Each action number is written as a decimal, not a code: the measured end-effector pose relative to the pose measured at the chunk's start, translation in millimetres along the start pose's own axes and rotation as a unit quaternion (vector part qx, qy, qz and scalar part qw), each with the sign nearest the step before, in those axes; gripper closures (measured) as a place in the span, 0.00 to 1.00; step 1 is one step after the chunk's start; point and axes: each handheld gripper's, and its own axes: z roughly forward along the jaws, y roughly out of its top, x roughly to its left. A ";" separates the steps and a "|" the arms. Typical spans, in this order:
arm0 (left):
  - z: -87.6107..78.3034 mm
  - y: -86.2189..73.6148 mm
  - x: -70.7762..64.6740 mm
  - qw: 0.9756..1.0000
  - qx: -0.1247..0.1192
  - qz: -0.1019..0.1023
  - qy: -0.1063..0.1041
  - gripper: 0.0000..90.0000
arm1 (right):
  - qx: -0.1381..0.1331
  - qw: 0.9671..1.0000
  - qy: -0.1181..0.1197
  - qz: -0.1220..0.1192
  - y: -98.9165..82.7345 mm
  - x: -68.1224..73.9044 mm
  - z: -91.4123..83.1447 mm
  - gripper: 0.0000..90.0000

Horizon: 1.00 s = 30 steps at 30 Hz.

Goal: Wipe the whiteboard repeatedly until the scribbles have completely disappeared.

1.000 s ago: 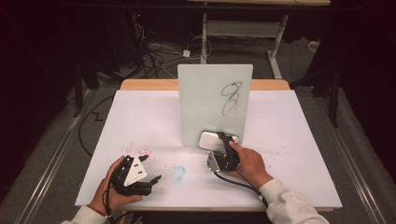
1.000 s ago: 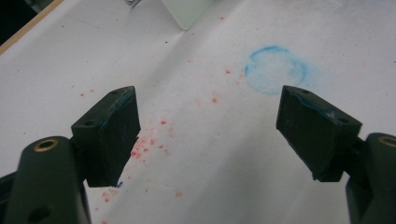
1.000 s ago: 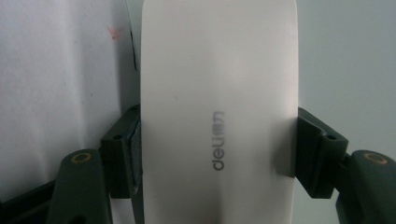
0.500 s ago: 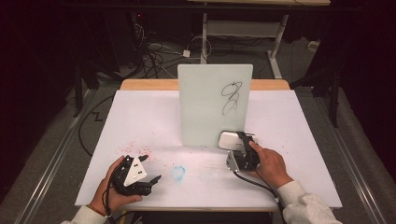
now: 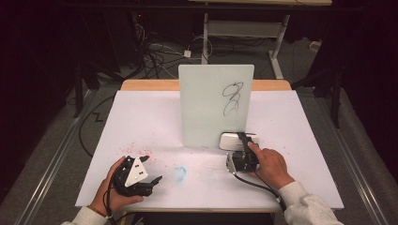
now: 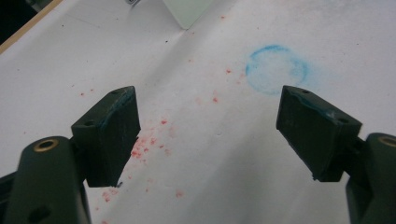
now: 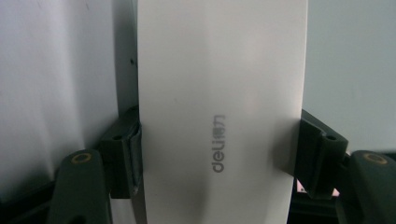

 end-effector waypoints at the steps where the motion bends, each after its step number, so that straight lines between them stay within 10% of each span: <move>1: 0.2 0.0 -0.1 1.000 0.000 0.000 0.000 0.23 | -0.001 1.000 0.004 -0.001 4.1 -0.9 0.6 0.34; 11: -1.0 -0.8 1.1 1.000 0.000 -0.001 0.001 0.23 | 0.005 1.000 -0.011 -0.010 22.7 -1.1 2.1 0.34; 17: -1.5 -0.2 0.8 1.000 -0.002 -0.002 0.002 0.23 | 0.008 0.994 -0.070 0.079 5.9 -29.6 -1.7 0.34; 22: -1.6 -0.1 0.6 1.000 -0.002 -0.002 0.002 0.23 | 0.010 0.986 -0.069 0.154 -8.5 -49.2 -3.9 0.34; 30: -1.5 0.0 0.5 1.000 -0.002 -0.002 0.001 0.23 | -0.003 0.986 -0.028 0.162 -9.1 -42.0 -2.3 0.34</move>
